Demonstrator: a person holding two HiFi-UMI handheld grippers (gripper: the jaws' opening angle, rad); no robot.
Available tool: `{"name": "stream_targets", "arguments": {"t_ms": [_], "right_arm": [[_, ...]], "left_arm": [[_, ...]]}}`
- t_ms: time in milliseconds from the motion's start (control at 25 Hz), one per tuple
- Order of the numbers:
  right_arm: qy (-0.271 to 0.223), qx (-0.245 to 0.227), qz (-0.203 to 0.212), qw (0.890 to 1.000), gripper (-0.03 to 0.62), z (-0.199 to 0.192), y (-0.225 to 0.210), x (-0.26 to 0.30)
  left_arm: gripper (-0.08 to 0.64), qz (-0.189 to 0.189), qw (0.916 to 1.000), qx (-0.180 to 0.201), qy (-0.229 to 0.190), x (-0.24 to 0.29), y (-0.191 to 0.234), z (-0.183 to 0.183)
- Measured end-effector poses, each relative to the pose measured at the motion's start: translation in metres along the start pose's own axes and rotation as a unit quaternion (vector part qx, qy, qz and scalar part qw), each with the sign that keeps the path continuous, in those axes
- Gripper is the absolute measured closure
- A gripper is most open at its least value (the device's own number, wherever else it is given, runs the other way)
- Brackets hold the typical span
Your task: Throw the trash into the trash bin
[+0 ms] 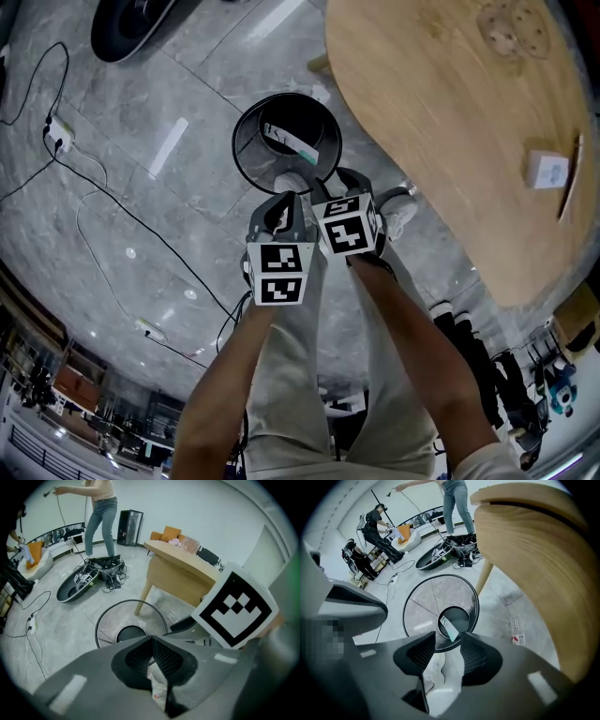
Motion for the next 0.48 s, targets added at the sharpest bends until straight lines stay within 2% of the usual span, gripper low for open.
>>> {"name": "stream_targets", "arguments": {"t_ms": [80, 280, 360, 480], "right_arm": [[-0.013, 0.004, 0.000, 1.000, 0.436, 0.000, -0.003, -0.009], [-0.037, 0.026, -0.002, 0.999, 0.498, 0.001, -0.017, -0.037], [-0.047, 0.035, -0.001, 0.998, 0.545, 0.000, -0.023, -0.049], [-0.060, 0.043, 0.009, 0.997, 0.566, -0.002, -0.030, -0.065]], "left_arm": [[0.560, -0.004, 1.0000, 0.007, 0.002, -0.001, -0.005, 0.003], [0.560, -0.004, 0.9998, 0.017, -0.002, -0.005, -0.016, 0.015], [0.560, -0.005, 0.9998, 0.019, -0.004, -0.008, -0.023, 0.021], [0.560, -0.013, 0.9995, 0.028, -0.008, -0.013, -0.035, 0.030]]}}
Point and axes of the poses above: the fingertips, and each gripper's own axes: x forward along the fingers, y to its left, z out of its top, the point moved 9 cm from there along -x, backward along the fingers, and after that the axes turned 4 degrees about -z, right-handed, at the moved point
